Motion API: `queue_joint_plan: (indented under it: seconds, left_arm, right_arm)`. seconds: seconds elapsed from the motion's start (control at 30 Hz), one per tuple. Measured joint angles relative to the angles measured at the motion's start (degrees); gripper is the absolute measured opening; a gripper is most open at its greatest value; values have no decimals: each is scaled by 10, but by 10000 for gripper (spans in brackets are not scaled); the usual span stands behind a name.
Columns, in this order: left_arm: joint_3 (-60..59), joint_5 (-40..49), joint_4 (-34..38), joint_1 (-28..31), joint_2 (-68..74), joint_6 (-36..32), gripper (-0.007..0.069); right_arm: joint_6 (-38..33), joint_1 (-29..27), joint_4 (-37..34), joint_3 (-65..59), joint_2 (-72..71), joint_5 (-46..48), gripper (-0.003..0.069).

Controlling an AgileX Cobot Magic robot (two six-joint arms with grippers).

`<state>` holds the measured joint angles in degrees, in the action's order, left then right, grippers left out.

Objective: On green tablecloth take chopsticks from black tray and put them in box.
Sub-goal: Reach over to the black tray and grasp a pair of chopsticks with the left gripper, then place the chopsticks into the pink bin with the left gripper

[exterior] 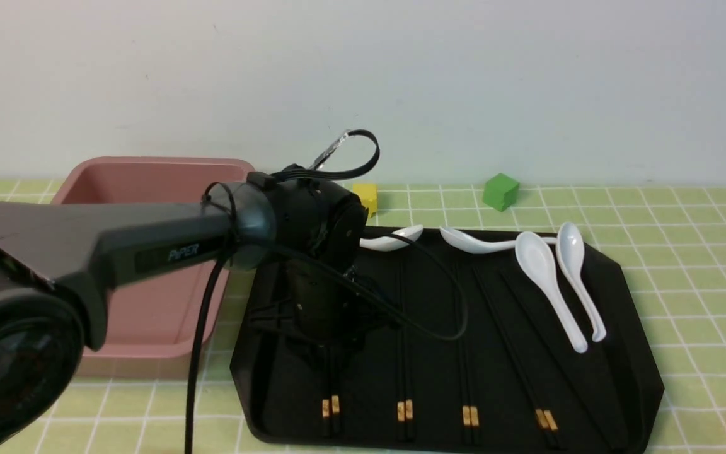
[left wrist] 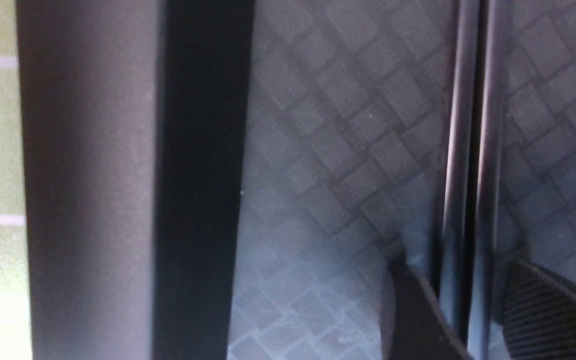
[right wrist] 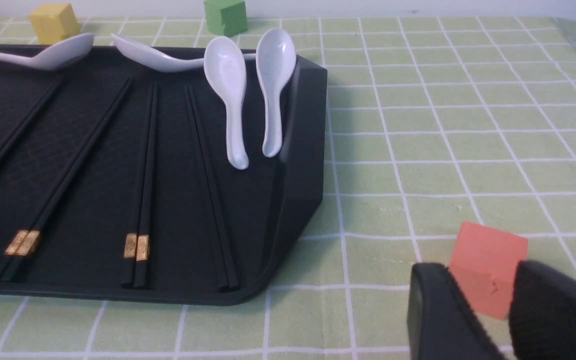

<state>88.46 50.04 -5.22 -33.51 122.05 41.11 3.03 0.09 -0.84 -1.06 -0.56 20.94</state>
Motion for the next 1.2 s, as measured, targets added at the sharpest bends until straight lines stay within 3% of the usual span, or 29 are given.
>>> queue_joint_plan:
  seconds: [0.13,0.17,0.2,0.4,0.6,0.77,0.97,1.2]
  left_arm:
    - [3,1,14,0,0,0,197]
    - [5,5,21,0,-1,0,124]
    - [7,8,24,0,-3,-3,99]
    - [38,68,33,0,-68,-44,103]
    - [92,111,-29,24,-188,-101,103]
    - [89,178,-69,151,-228,-152,103]
    - [48,119,-17,297,-184,-198,103]
    - [45,81,11,336,-120,-317,103]
  right_arm:
    - [0,0,0,0,0,0,240]
    - [0,0,-1,0,0,0,240]
    - [0,0,-1,0,0,0,240]
    - [0,0,-1,0,0,0,240]
    - [0,0,-1,0,0,0,240]
    - [0,0,-1,0,0,0,240]
    - [0,0,-1,0,0,0,240]
    - [0,0,-1,0,0,0,240]
